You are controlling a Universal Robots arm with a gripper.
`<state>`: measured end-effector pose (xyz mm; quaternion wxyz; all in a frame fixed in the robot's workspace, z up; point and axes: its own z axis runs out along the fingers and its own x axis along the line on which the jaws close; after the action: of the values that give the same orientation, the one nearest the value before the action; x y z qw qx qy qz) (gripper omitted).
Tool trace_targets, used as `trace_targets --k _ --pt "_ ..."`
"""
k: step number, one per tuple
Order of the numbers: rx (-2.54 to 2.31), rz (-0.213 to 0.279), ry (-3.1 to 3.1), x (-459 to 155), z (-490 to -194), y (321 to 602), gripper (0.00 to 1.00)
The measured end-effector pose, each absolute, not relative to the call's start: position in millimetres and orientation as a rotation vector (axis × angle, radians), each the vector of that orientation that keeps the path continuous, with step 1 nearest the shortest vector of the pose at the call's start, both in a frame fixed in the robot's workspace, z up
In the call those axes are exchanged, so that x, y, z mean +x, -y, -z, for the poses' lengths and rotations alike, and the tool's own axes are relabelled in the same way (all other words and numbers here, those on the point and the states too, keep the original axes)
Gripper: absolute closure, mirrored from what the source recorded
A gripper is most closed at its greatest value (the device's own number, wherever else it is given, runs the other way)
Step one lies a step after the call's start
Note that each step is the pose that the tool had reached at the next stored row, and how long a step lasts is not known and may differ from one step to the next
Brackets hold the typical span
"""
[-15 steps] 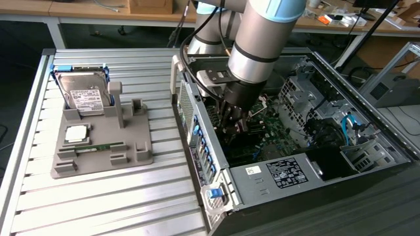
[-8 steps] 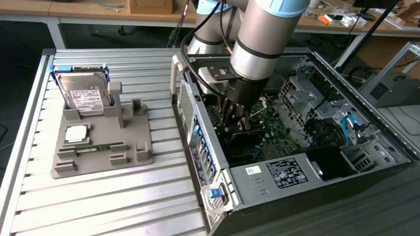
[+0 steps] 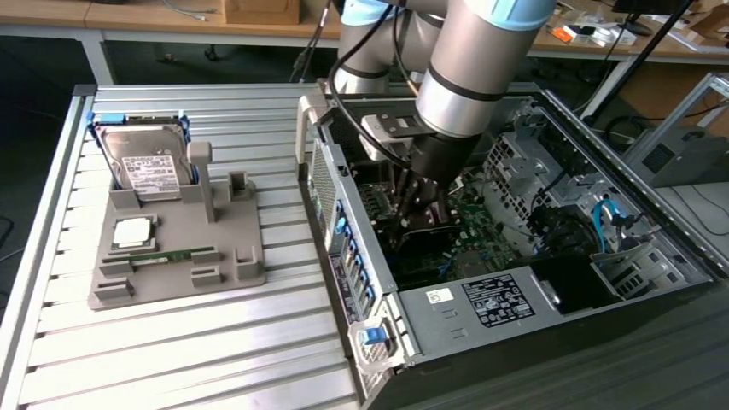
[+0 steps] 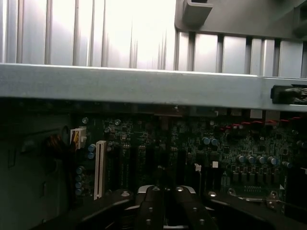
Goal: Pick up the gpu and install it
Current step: 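Press down on the gpu until it lock into place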
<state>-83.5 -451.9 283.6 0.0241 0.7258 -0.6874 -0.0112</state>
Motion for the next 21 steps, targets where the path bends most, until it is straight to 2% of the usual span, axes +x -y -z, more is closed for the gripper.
trace_targets --k 21 --pt "2.247 0.036 2.124 -81.6 -280.1 452.1 0.89"
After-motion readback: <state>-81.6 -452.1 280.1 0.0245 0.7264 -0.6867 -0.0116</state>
